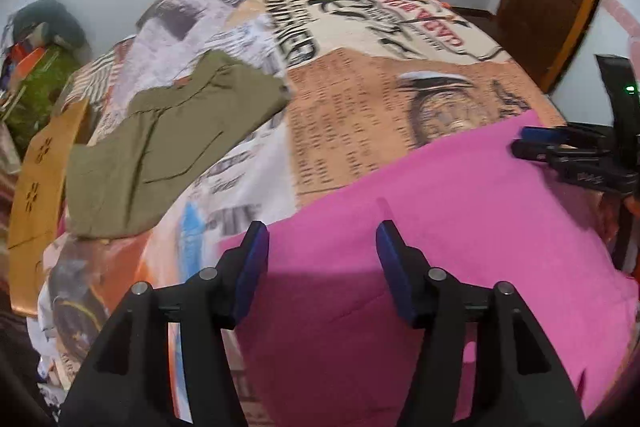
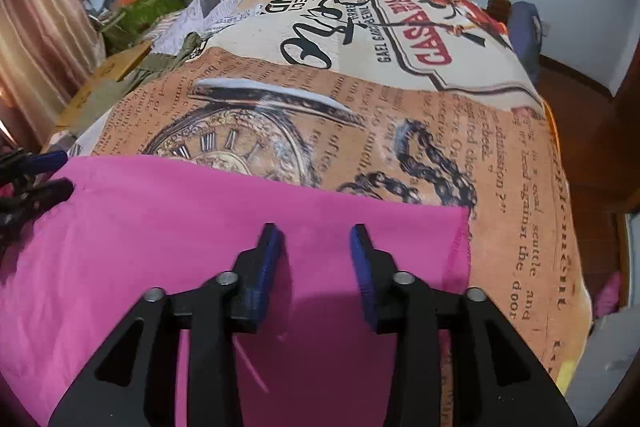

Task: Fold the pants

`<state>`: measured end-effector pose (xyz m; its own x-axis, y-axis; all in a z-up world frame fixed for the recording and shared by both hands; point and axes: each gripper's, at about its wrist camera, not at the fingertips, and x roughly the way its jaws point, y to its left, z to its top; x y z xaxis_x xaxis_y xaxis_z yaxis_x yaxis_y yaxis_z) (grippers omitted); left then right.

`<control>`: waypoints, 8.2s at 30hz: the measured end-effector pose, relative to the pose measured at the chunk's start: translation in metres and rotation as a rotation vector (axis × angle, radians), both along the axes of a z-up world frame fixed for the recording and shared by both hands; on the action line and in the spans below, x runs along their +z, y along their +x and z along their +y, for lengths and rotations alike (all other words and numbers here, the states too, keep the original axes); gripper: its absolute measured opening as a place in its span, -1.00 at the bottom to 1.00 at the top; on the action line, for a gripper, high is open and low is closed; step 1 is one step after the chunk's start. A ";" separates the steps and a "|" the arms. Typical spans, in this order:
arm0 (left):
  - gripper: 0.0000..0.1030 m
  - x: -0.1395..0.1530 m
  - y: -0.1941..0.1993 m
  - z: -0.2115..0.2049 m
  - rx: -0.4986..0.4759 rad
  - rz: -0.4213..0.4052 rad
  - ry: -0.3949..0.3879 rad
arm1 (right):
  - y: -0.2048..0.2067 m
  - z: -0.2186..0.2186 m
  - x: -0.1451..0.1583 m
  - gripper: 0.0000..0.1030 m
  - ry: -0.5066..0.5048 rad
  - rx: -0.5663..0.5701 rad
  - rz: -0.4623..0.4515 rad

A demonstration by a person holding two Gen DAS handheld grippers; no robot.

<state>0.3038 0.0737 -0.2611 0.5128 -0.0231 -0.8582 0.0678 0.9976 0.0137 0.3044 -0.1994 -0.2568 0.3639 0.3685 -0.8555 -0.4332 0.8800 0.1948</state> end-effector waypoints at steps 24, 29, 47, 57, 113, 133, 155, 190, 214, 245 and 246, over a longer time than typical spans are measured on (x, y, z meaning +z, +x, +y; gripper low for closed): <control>0.12 0.117 -0.086 0.017 0.091 -0.201 -0.065 | -0.100 -0.006 0.159 -0.21 0.074 -0.003 -0.313; 0.17 0.131 -0.122 0.010 0.077 -0.234 -0.063 | -0.135 -0.001 0.178 -0.11 0.076 0.023 -0.378; 0.25 0.072 -0.181 -0.007 0.077 -0.035 -0.316 | -0.170 0.032 0.105 -0.10 0.071 0.088 -0.241; 0.26 0.037 -0.189 -0.017 0.110 0.089 -0.420 | -0.175 0.045 0.073 -0.10 0.041 0.112 -0.188; -0.79 0.119 -0.216 0.003 0.231 -0.377 0.005 | -0.176 0.127 0.051 -0.06 0.104 0.319 -0.035; -0.80 0.144 -0.174 -0.098 -0.123 -0.369 -0.053 | -0.181 0.044 0.058 -0.05 0.119 0.157 -0.030; -0.80 0.089 -0.126 -0.174 -0.271 -0.130 -0.122 | -0.180 -0.053 0.071 -0.02 0.118 -0.072 -0.102; -0.24 0.046 -0.137 -0.106 -0.130 -0.006 -0.083 | -0.160 -0.008 0.061 -0.02 0.077 -0.024 -0.128; -0.13 0.068 -0.047 -0.027 -0.009 -0.083 -0.098 | -0.160 -0.030 0.069 0.01 0.135 -0.096 -0.112; -0.91 0.033 -0.056 0.017 0.009 -0.045 -0.185 | -0.142 -0.026 0.066 0.02 0.095 -0.080 -0.101; -0.91 0.035 -0.063 0.018 0.007 -0.047 -0.183 | -0.143 -0.023 0.069 0.02 0.098 -0.073 -0.108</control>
<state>0.2410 0.0922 -0.2261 0.5525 -0.1729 -0.8154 0.0648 0.9842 -0.1648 0.1614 -0.2224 -0.1877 0.4805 0.4176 -0.7712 -0.3919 0.8889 0.2371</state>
